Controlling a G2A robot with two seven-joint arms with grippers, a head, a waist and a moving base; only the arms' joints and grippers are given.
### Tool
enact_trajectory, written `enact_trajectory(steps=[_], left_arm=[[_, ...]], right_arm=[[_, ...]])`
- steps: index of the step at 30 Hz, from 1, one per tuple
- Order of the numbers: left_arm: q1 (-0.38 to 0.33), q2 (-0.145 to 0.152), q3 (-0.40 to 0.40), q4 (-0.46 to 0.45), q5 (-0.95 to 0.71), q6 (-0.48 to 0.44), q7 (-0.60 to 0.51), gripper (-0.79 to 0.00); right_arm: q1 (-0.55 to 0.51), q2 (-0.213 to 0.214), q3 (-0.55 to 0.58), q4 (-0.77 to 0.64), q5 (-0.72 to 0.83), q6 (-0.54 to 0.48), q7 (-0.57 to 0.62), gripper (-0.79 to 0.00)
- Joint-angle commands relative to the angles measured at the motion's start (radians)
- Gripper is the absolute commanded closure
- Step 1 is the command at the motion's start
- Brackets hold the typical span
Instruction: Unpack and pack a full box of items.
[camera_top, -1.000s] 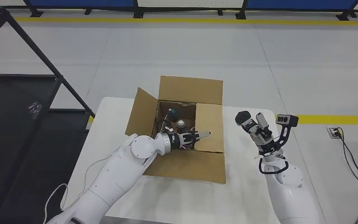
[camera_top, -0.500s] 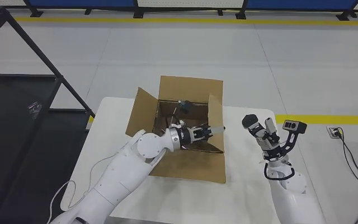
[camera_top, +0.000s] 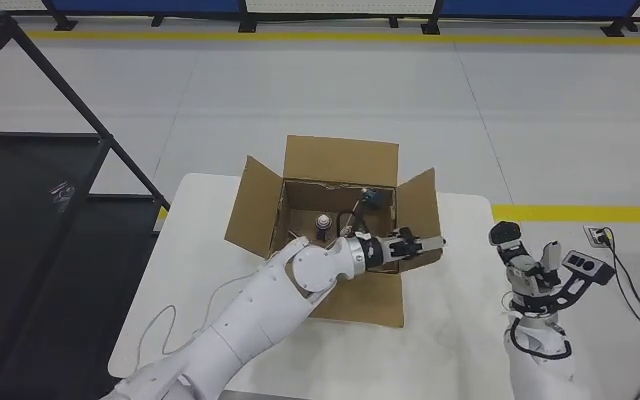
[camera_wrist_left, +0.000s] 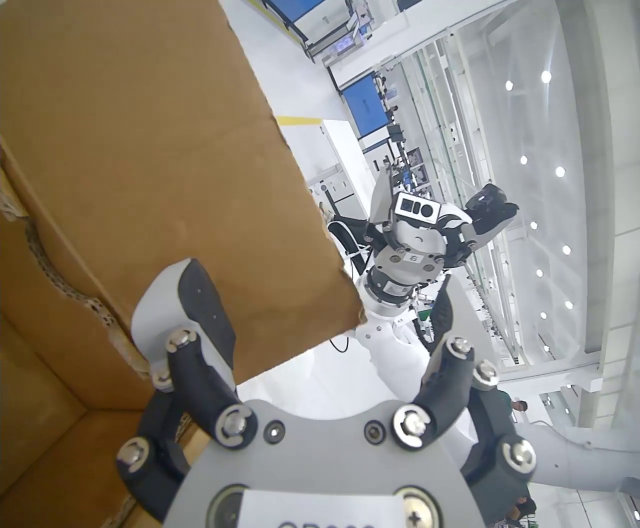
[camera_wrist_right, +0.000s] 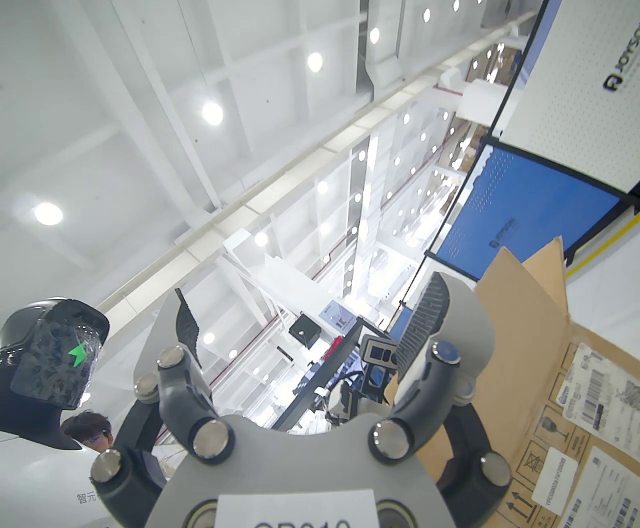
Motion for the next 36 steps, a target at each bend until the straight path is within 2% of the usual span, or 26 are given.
enact_trajectory(steps=[1,7,12,17,21,24,29,33,36], left_arm=[[-0.012,-0.026,0.023,0.035,0.003,0.008,0.003,-0.785],[-0.044,-0.100,0.075,0.135,0.024,0.036,0.011,-0.785],[-0.062,-0.150,0.100,0.209,0.051,0.061,0.008,-0.785],[-0.070,-0.186,0.101,0.276,0.059,0.040,0.006,-0.785],[-0.082,-0.202,0.078,0.313,0.048,0.013,0.014,-0.785],[-0.099,-0.203,0.050,0.332,0.038,-0.011,0.011,-0.785],[-0.128,-0.182,-0.035,0.338,-0.020,-0.074,-0.014,-0.785],[-0.143,-0.139,-0.125,0.321,-0.032,-0.129,-0.007,-0.785],[-0.134,-0.092,-0.214,0.280,-0.040,-0.165,-0.013,-0.785]], right_arm=[[-0.024,0.004,0.027,-0.004,0.013,-0.012,-0.004,-0.785],[-0.064,0.013,0.061,-0.008,0.008,0.004,-0.002,-0.785],[-0.064,0.013,0.061,-0.008,0.008,0.004,-0.002,-0.785],[-0.064,0.013,0.061,-0.008,0.008,0.004,-0.002,-0.785],[-0.064,0.013,0.061,-0.008,0.008,0.004,-0.002,-0.785],[-0.067,0.015,0.071,-0.037,-0.045,0.005,-0.019,-0.785],[-0.046,0.017,0.089,-0.125,-0.329,0.047,-0.119,-0.785],[-0.013,0.014,0.070,-0.215,-0.559,0.109,-0.197,-0.785],[0.021,0.012,0.040,-0.269,-0.701,0.170,-0.242,-0.785]])
